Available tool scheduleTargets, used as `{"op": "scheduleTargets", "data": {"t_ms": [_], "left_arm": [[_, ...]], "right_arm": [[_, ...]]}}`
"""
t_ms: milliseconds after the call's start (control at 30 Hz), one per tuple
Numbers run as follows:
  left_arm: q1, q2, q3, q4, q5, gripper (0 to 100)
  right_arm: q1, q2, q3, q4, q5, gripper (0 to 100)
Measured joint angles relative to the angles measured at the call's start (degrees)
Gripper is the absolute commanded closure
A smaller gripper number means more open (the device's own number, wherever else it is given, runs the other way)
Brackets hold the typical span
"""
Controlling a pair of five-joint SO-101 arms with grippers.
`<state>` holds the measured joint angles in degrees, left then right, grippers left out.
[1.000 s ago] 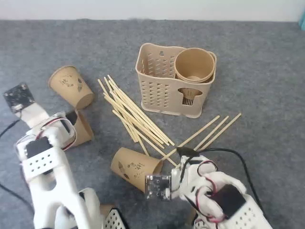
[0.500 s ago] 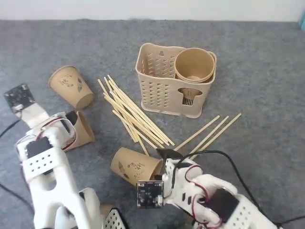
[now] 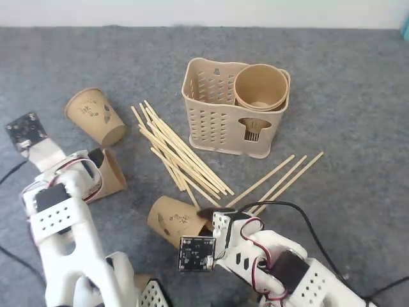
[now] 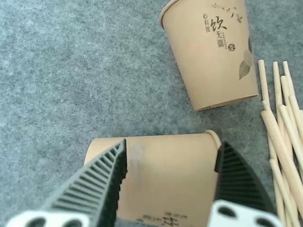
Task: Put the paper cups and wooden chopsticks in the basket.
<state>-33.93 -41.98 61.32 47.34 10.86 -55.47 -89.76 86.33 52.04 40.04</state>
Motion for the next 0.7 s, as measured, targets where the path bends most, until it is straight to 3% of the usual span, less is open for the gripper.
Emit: {"op": "scheduleTargets", "data": {"t_ms": [167,467,700], "left_arm": [[0.0,0.0,1.0,-0.8,0.0,71],[0.0,0.0,1.9,-2.9,0.2,71],[0.0,0.0,1.9,-2.9,0.2,71]], "right_arm": [[3.5,0.0,-2.1,2.4,-0.1,99.0],[10.0,0.2,-19.3,13.6,-3.2,99.0],[17.7,19.9,-39.6,20.5,-4.7,99.0]]}}
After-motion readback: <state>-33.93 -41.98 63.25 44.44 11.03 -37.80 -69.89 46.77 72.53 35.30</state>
